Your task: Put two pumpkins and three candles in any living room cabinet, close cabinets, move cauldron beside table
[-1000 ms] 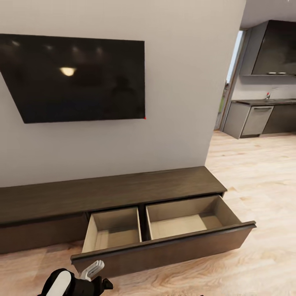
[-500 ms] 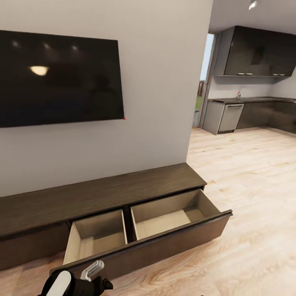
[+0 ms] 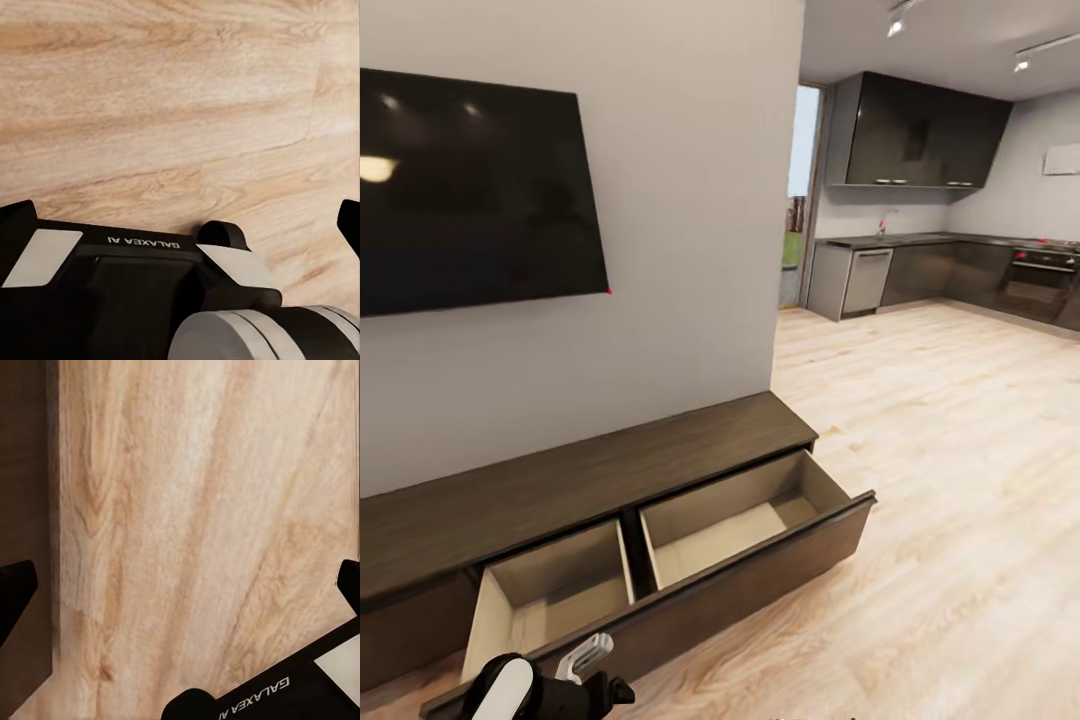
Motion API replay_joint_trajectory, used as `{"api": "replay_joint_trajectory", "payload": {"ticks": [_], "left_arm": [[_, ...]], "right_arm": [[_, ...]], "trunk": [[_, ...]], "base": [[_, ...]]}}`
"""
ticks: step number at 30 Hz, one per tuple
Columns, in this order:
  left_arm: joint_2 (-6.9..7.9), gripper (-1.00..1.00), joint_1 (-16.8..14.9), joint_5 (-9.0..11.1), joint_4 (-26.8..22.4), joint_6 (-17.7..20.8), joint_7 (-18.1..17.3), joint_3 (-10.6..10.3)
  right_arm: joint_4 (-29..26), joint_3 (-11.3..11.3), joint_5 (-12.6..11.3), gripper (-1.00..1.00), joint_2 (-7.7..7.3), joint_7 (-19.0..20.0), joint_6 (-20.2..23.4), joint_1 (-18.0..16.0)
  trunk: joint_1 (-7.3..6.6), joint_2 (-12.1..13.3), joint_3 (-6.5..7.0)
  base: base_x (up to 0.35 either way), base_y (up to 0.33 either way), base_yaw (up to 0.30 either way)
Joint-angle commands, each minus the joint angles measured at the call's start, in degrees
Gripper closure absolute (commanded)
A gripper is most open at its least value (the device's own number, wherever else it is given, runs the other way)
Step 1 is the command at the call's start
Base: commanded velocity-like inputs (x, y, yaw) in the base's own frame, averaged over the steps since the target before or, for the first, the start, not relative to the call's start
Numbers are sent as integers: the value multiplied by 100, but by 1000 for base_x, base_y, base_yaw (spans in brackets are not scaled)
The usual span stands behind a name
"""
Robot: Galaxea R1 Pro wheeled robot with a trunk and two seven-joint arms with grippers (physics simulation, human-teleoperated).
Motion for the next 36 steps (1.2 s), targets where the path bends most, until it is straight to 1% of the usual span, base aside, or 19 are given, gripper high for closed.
{"api": "replay_joint_trajectory", "payload": {"ticks": [1,13,19,23,25,26,31,34,36], "left_arm": [[1,-100,0,1,0,0,0,0],[-3,-100,0,0,3,-8,0,0],[-3,-100,0,0,4,-10,0,0],[-3,-100,0,0,8,-13,5,-4],[-3,-100,0,6,29,-111,2,-10],[-3,-100,0,7,53,-137,1,-34],[-3,-100,0,-6,218,-235,7,-344],[-3,-100,0,-8,239,-262,8,-405],[-3,-100,0,-3,243,-355,5,-430]], "right_arm": [[0,0,1,-100,0,0,0,0],[5,0,1,-100,0,0,-12,1],[16,0,1,-100,0,0,-331,3],[17,0,0,-100,0,0,-369,3],[18,0,0,-100,-6,0,-378,4],[18,0,0,-100,-7,0,-380,5],[18,-2,0,-100,-9,0,-429,14],[18,-7,0,-100,-24,0,-458,23],[18,-4,0,-100,-82,0,-463,28]], "trunk": [[0,0,0],[0,0,0],[0,0,0],[0,0,0],[0,0,0],[0,0,0],[0,0,0],[0,0,0],[0,0,0]], "base": [[0,0,-286],[0,0,-286],[0,0,-286],[0,0,-286],[0,0,-286],[0,0,-286],[0,0,-286],[0,0,-286],[0,0,-286]]}}
